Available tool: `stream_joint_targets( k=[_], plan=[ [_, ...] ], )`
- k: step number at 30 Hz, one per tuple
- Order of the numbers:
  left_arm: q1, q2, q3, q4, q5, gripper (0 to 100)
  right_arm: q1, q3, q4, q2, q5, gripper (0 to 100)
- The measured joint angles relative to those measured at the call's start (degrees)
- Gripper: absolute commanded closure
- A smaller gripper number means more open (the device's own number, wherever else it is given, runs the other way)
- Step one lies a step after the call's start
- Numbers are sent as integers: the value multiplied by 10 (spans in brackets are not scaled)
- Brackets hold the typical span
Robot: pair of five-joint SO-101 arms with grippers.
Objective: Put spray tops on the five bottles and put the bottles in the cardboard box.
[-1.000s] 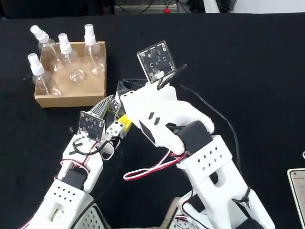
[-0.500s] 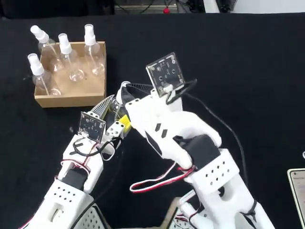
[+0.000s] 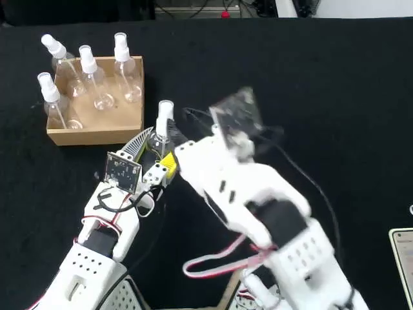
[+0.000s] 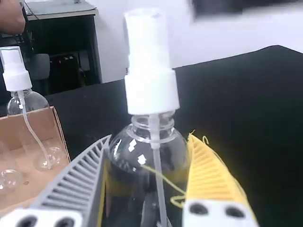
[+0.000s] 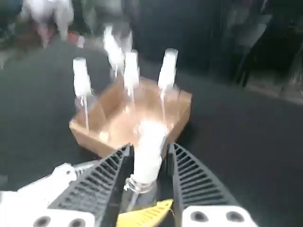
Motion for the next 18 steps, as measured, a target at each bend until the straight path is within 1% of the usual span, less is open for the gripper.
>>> stream_joint_targets(
  k=[2,5,9,13,18],
  plan=[
    [0,0,0,0,0,959,9,3,8,-45,0,887],
    [0,0,0,0,0,959,59,39,6,-104,0,888],
    [0,0,0,0,0,959,127,120,-68,-128,0,889],
    [0,0,2,0,0,959,142,185,-142,-128,0,889],
    [0,-1,4,-4,0,959,164,260,-151,-133,0,889]
  ],
)
